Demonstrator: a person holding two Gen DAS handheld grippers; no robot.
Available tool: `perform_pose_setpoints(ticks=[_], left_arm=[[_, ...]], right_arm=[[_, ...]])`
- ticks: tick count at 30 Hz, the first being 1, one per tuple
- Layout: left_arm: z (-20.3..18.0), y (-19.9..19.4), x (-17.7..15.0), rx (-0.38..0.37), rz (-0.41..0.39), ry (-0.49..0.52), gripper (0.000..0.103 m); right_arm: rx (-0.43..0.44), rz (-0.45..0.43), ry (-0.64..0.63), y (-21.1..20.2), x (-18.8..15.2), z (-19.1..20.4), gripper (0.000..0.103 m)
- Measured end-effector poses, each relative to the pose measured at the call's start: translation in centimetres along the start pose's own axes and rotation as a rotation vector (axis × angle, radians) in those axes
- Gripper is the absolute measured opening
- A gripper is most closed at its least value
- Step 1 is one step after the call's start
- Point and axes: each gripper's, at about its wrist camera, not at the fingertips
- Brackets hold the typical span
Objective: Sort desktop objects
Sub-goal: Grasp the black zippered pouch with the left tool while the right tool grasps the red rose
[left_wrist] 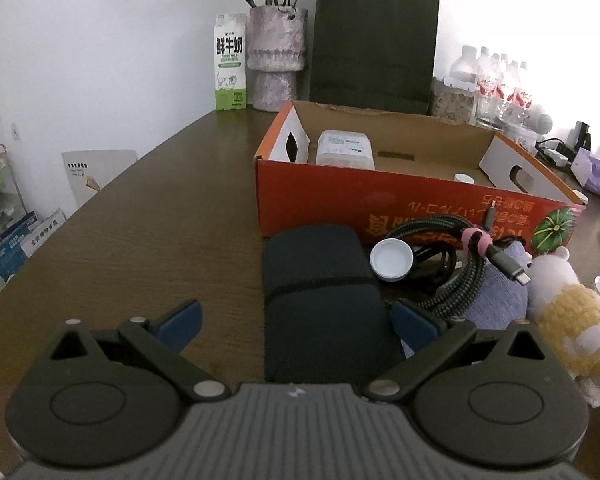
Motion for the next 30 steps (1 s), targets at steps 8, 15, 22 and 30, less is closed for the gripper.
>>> perform_pose_setpoints(ticks=[8, 15, 22, 30], left_arm=[[-0.4, 1.5, 0.9, 0.018, 0.035, -0.004, 0.103], [-0.2, 3.1, 1.5, 0.013, 0.057, -0.001, 0.098], [0.8, 3.4, 1.5, -0.041, 0.059, 0.001, 0.083], [2.0, 3.5, 2.1, -0.084, 0.091, 0.044, 0.075]], right_arm=[[0.004, -0.019, 0.013, 0.0, 0.6, 0.2, 0.037], [0.001, -0.025, 0.023, 0.1, 0.8, 0.5, 0.037], [-0.002, -0.016, 0.023, 0.3, 0.9, 0.6, 0.037], [-0.005, -0.012, 0.019, 0.2, 0.9, 1.1, 0.038]])
Point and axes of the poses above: each gripper's, at about its wrist camera, not at the fingertips, and y roughly the way its jaws point, z to its left, x to its top, and after that the axes turned 7 degrees about z, right-handed
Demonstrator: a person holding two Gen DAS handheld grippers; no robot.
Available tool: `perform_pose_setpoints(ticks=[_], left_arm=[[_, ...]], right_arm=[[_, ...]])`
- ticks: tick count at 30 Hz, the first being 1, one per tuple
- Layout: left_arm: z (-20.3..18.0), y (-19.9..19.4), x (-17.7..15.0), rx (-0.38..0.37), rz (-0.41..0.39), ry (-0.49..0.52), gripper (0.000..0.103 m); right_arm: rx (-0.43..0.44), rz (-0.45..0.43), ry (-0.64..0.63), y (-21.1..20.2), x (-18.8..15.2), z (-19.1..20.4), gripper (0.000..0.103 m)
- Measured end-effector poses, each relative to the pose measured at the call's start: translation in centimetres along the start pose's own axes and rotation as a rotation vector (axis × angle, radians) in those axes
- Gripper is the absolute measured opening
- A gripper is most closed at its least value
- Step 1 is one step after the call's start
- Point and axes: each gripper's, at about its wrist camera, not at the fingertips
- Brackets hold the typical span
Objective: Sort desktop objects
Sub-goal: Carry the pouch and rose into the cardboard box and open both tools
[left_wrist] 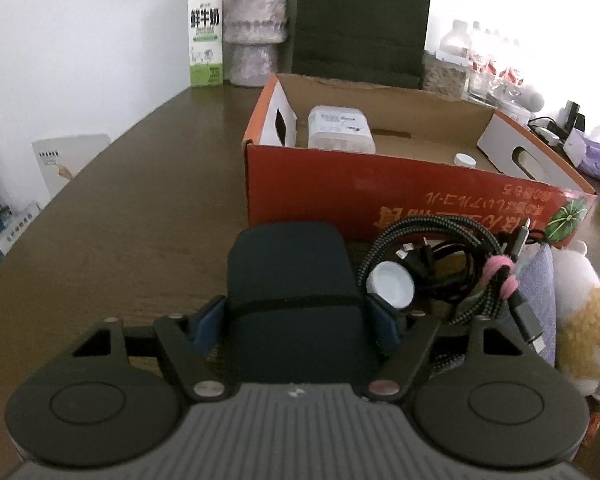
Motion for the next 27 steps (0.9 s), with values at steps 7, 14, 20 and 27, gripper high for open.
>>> perform_pose_setpoints(ticks=[7, 14, 20, 27], left_arm=[[1.3, -0.4, 0.0, -0.041, 0.008, -0.009, 0.073], [2.3, -0.6, -0.2, -0.048, -0.003, -0.016, 0.071], [2.5, -0.1, -0.1, -0.005, -0.017, 0.032, 0.073], [1.8, -0.6, -0.4, 0.042, -0.035, 0.098, 0.066]], right_arm=[[-0.010, -0.002, 0.000, -0.3, 0.0, 0.3, 0.038], [-0.019, 0.003, -0.007, -0.4, -0.1, 0.8, 0.038], [-0.023, 0.003, -0.009, -0.5, -0.2, 1.0, 0.038], [-0.023, -0.012, -0.018, -1.0, 0.0, 1.4, 0.038]])
Point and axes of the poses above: each gripper's, at about its wrist camera, not at the fingertips, and y roughly the way its jaws point, z to its left, x to its top, and after that the axes turned 7 degrees about z, right-handed
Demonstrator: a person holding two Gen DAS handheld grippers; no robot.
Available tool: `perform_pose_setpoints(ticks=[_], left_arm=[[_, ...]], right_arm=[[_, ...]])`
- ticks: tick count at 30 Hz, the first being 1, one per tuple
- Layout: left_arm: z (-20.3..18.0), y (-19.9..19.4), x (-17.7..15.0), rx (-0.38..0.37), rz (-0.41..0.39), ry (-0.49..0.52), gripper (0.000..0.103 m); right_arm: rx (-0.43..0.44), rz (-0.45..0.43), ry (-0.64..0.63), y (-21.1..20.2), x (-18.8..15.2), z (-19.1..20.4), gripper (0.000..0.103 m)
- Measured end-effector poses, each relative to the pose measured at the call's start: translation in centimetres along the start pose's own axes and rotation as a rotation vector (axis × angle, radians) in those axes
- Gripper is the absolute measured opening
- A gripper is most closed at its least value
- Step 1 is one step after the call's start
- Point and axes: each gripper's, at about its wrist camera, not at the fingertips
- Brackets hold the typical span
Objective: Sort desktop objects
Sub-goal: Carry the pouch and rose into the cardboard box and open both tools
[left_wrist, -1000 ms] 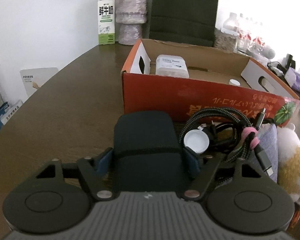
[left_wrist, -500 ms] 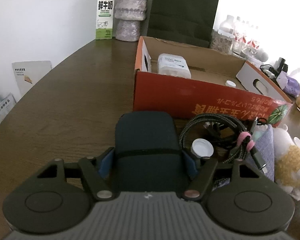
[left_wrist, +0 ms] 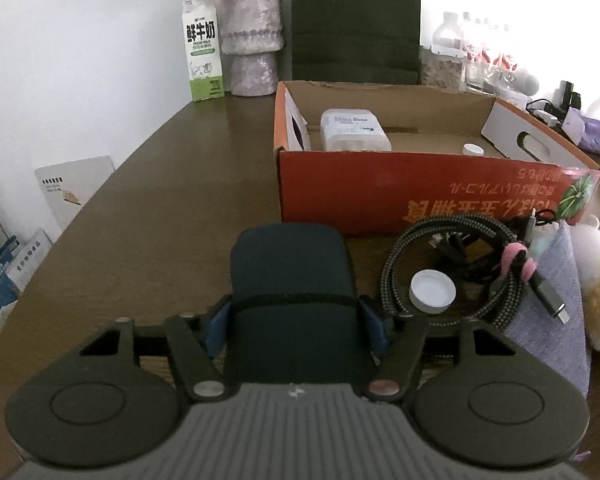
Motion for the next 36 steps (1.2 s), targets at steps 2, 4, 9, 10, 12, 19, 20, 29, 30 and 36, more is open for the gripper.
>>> perform_pose_setpoints(ticks=[2, 4, 9, 10, 12, 19, 20, 29, 30, 36], left_arm=[[0.2, -0.2, -0.2, -0.003, -0.005, -0.007, 0.065], [0.6, -0.5, -0.4, -0.011, -0.010, -0.020, 0.065], [1.0, -1.9, -0.4, -0.019, -0.045, -0.031, 0.065], [1.0, -2.2, -0.3, -0.022, -0.057, -0.032, 0.065], [1.1, -3.3, 0.2, -0.030, -0.087, -0.031, 0.065], [0.0, -7.0, 4.1, -0.081, -0.209, 0.009, 0.065], [-0.3, -7.4, 4.9, -0.095, -0.223, 0.017, 0.065], [-5.4, -5.0, 14.2, -0.190, -0.207, 0.046, 0.065], [-5.8, -4.2, 15.1, -0.196, -0.189, 0.043, 0.065], [-8.4, 2.1, 19.0, -0.191, -0.049, 0.027, 0.065]], right_arm=[[-0.001, -0.011, -0.004, -0.3, 0.2, 0.2, 0.038], [-0.003, -0.021, -0.010, -0.6, 0.5, 0.4, 0.038], [-0.006, -0.048, -0.032, -1.2, 1.4, 1.1, 0.038], [-0.005, -0.054, -0.037, -1.3, 1.7, 1.2, 0.038], [-0.005, -0.067, -0.047, -1.5, 2.2, 1.6, 0.038], [0.016, -0.151, -0.098, -2.0, 6.2, 3.6, 0.038], [0.021, -0.163, -0.108, -1.9, 7.1, 4.0, 0.038], [0.039, -0.168, -0.170, 2.6, 15.9, 6.7, 0.038], [0.035, -0.155, -0.178, 3.6, 16.8, 6.8, 0.038], [0.019, -0.014, -0.197, 9.9, 20.7, 6.7, 0.038]])
Point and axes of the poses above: each gripper's, at about its wrist camera, not at the fingertips, and y roughly the way its jaws point, z to its left, x to its top, and after that the axes turned 7 degrees about z, right-handed
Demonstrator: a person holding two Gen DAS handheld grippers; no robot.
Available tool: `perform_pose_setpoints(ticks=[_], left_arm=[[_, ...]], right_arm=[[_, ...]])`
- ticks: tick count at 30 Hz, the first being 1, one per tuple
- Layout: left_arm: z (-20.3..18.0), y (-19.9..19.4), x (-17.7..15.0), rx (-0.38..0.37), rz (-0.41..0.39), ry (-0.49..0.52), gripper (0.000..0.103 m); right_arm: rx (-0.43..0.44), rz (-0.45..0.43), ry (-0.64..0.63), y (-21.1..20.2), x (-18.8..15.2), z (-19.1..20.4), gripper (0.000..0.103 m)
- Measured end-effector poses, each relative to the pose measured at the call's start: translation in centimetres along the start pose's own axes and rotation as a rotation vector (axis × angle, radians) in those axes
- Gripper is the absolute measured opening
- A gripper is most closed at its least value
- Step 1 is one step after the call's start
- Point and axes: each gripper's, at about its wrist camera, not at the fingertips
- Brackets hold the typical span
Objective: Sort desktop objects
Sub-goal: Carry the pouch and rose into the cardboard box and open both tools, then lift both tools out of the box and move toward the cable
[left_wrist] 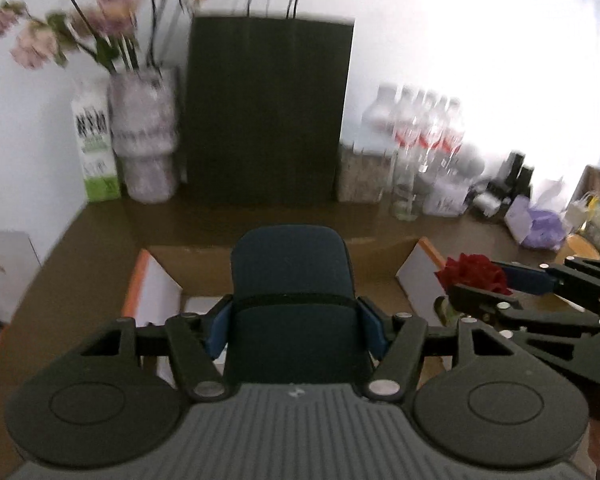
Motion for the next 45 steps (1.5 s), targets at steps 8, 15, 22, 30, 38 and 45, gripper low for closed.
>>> perform_pose_setpoints(ticks=[8, 15, 22, 30, 38, 45], left_arm=[[-0.6, 7.5, 1.2, 0.030, 0.148, -0.009, 0.065], [-0.3, 11.0, 1.3, 0.048, 0.229, -0.022, 0.065], [0.2, 12.6, 1.4, 0.054, 0.272, -0.042, 0.065], [0.2, 12.5, 1.6, 0.068, 0.275, -0.047, 0.078], [0.0, 9.2, 2.1, 0.107, 0.171, -0.018, 0.103], [0.1, 5.3, 1.5, 0.121, 0.120, -0.025, 0.103]], right_arm=[[0.013, 0.195, -0.039, 8.4, 1.0, -0.6, 0.037], [0.030, 0.262, -0.074, 11.7, 0.5, -1.0, 0.037], [0.057, 0.321, -0.102, 13.3, 0.6, -1.0, 0.038], [0.050, 0.328, -0.117, 13.3, 0.7, -0.9, 0.061], [0.040, 0.268, -0.114, 10.6, 1.5, -1.0, 0.093], [0.023, 0.228, -0.092, 7.1, 1.6, -0.5, 0.097]])
Point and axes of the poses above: each gripper's, at about its wrist camera, not at the fingertips, and y roughly the way its jaws point, z to its left, x to its top, and after that the axes turned 7 degrees about z, right-handed
